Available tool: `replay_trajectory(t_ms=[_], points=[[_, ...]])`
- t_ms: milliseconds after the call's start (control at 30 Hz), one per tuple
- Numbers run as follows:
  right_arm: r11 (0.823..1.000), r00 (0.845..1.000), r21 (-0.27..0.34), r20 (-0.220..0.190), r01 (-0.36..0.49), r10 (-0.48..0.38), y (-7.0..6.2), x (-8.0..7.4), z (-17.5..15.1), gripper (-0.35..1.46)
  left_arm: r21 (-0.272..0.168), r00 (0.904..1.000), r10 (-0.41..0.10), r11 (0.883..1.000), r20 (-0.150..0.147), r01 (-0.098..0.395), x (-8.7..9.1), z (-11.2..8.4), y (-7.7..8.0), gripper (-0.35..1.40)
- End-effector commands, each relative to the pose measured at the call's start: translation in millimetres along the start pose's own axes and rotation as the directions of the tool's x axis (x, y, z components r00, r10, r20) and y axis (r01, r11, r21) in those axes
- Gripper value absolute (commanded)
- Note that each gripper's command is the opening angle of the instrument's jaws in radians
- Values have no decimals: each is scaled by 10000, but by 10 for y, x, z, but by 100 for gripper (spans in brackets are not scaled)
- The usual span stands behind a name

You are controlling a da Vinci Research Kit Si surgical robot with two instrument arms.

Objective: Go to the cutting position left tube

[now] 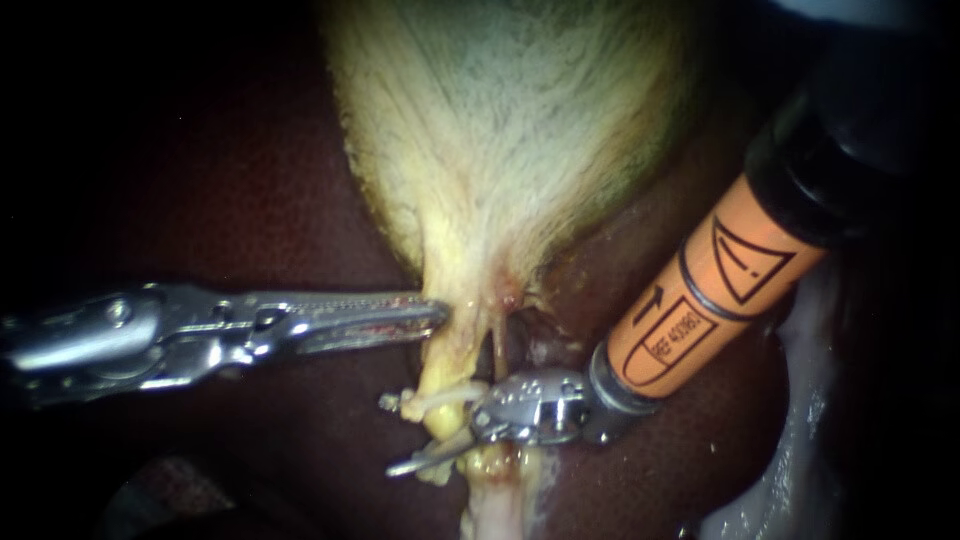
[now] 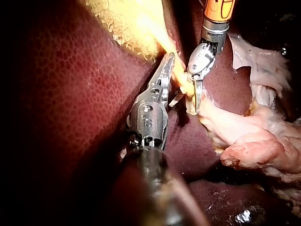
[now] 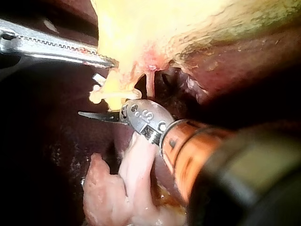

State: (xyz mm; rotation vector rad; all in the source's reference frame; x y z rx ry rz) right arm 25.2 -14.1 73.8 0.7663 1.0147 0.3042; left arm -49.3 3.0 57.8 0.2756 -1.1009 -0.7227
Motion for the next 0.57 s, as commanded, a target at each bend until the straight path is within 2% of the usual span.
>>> replay_trajectory(t_ms=[33, 567], points=[[10000, 10000, 30, -10, -28, 28, 0, 0, 0, 131, -6, 10000, 4, 10000, -1, -4, 0, 0, 0, -13], [10000, 10000, 11, -12, -5, 5, -1, -3, -4, 133, -13, 10000, 4, 10000, -1, -4, 1, 2, 0, -13]])
